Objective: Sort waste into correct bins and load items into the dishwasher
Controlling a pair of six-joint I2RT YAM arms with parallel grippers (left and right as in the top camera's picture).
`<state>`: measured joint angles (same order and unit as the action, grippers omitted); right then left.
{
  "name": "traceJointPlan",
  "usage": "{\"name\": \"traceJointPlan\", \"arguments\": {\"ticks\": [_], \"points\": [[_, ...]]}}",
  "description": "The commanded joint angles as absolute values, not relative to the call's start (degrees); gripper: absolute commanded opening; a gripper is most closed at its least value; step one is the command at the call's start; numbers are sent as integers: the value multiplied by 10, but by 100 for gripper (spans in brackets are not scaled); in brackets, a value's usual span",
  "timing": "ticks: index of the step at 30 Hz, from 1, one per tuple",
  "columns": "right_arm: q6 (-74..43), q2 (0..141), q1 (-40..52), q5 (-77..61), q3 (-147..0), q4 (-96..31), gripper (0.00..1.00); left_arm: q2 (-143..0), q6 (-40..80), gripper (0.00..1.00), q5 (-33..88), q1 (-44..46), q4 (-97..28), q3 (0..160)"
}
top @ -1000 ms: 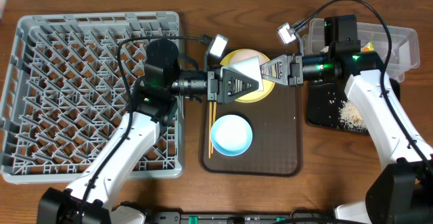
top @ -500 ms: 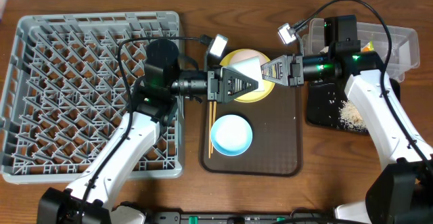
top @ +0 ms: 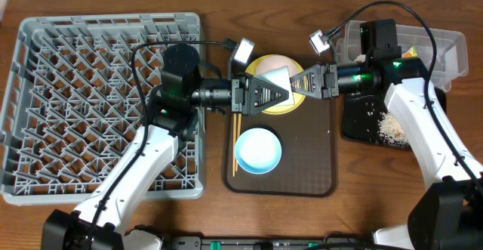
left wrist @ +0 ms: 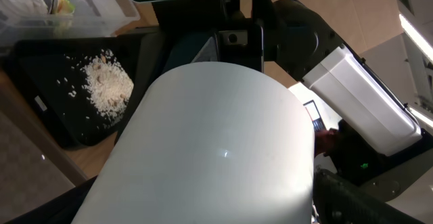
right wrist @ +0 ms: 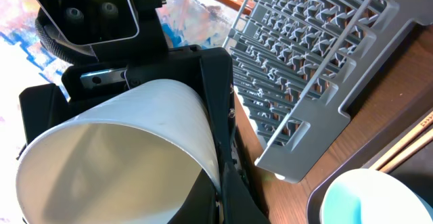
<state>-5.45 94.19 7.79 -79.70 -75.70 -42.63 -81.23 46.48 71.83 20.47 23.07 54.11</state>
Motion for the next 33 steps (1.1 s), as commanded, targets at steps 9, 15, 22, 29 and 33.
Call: {"name": "traceJointPlan", "arguments": {"ticks": [9, 15, 22, 29, 33], "points": [[-42, 933, 79, -808, -763, -429, 1, -815, 457, 77, 724, 208, 235, 550], [-42, 933, 79, -808, -763, -431, 1, -815, 457, 69, 724, 208, 235, 550], [-42, 933, 79, -808, -763, -439, 9, -815, 457, 61, 724, 208, 235, 550], [-41, 933, 79, -745, -763, -467, 22, -815, 446, 56, 724, 208, 235, 550], [-41, 933, 79, -679, -763, -501, 24, -816, 423, 49, 724, 207, 235, 550]]}}
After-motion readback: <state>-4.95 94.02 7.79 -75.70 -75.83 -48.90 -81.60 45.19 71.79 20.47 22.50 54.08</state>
